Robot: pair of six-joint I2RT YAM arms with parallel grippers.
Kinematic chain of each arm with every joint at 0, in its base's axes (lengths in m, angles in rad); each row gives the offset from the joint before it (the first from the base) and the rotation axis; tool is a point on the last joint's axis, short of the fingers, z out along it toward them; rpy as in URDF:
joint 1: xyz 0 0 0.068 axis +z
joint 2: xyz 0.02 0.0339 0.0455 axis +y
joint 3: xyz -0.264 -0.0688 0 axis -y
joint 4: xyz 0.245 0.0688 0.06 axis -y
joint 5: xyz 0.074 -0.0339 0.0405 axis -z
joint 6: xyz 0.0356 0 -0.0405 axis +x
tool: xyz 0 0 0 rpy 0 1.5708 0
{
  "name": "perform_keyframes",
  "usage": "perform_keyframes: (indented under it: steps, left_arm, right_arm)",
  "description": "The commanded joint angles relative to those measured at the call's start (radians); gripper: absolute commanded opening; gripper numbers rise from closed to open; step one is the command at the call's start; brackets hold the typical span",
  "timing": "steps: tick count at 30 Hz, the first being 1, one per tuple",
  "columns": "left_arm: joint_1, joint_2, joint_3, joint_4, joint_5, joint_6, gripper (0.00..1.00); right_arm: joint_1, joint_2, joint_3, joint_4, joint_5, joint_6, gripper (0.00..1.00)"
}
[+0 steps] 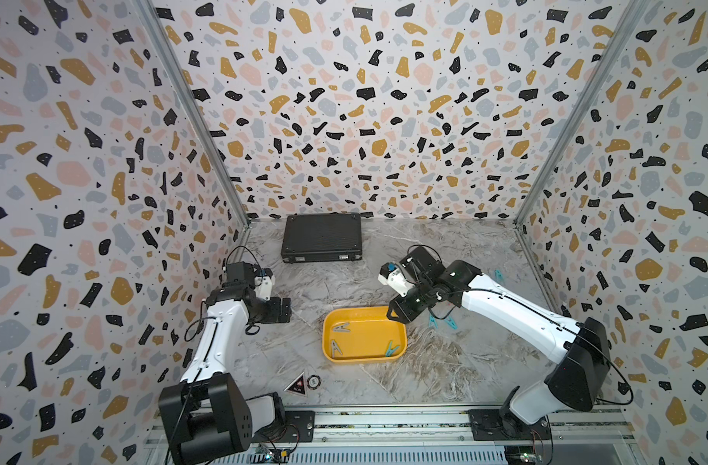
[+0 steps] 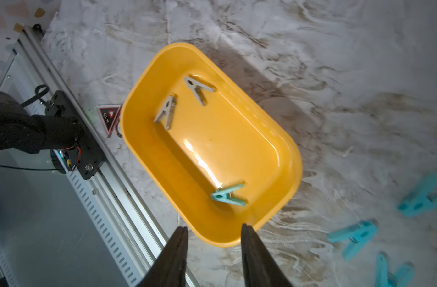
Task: Take the clothespins out of the storage box
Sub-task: Pick up the clothespin from the storage box.
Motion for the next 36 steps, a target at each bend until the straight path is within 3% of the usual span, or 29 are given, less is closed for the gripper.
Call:
perform_keyframes:
  steps: [1, 16, 23, 36]
  left_arm:
    - [0.007, -0.012, 0.020, 0.010, -0.017, -0.008, 1.00]
    - [0.023, -0.006, 0.024, 0.013, -0.056, -0.021, 1.00]
    - [0.023, -0.010, 0.023, 0.002, 0.005, -0.005, 1.00]
    - [0.023, -0.007, 0.020, 0.004, 0.007, -0.005, 1.00]
  right_arm:
    - [0.051, 0.066, 0.049, 0.008, -0.020, -0.071, 0.41]
    - [0.190, 0.437, 0.309, 0.004, 0.110, -0.138, 0.39]
    - [0.191, 0.526, 0.377, 0.014, 0.142, -0.157, 0.37]
    - [0.197, 0.658, 0.509, -0.030, 0.144, -0.171, 0.34]
